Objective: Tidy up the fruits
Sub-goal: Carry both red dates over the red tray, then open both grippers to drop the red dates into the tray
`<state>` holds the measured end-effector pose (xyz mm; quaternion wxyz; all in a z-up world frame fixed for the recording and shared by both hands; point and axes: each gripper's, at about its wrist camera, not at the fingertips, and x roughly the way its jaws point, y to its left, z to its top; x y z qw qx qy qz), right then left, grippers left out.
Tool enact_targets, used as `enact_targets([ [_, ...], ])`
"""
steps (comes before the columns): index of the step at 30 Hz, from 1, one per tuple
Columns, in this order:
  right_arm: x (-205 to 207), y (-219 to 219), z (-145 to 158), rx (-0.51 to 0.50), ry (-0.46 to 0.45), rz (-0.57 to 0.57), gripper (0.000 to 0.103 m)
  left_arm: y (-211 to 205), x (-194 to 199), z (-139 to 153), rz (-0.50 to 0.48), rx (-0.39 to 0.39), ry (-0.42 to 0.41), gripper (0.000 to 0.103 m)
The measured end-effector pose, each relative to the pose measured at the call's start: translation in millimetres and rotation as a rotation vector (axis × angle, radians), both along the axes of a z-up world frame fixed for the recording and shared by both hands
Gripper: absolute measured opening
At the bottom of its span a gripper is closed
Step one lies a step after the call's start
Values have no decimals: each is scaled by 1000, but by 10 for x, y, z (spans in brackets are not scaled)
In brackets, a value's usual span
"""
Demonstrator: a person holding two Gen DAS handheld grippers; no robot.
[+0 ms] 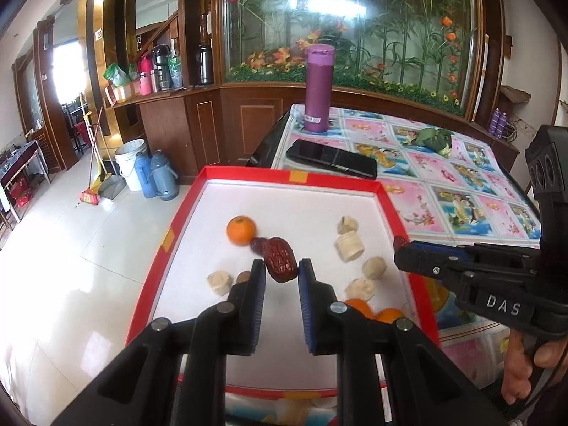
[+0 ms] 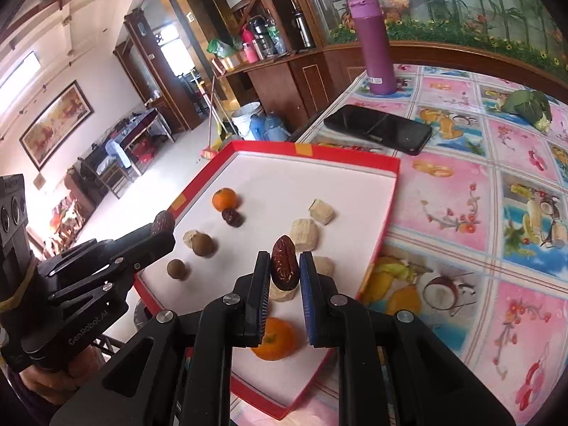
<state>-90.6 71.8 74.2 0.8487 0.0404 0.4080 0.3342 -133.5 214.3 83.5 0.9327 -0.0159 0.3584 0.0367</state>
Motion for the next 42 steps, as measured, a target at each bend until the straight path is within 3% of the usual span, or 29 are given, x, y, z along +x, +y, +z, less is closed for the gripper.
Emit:
enact_targets([
  [8, 59, 147, -175, -63, 9, -25, 15, 34, 9, -206, 0, 27, 47, 21],
  [27, 73, 157, -351, -115, 46, -31, 17, 106, 48, -363, 47, 43, 108, 22],
  [30, 83, 134, -350, -116, 55, -38, 26, 94, 35, -353, 59, 54, 109, 30],
  [37, 5, 34, -218, -98, 23, -48, 27, 44, -35, -260, 87, 87, 81, 55],
  [42, -89, -52, -68, -80, -11, -61, 27, 18, -111, -160, 101, 95, 54, 65],
])
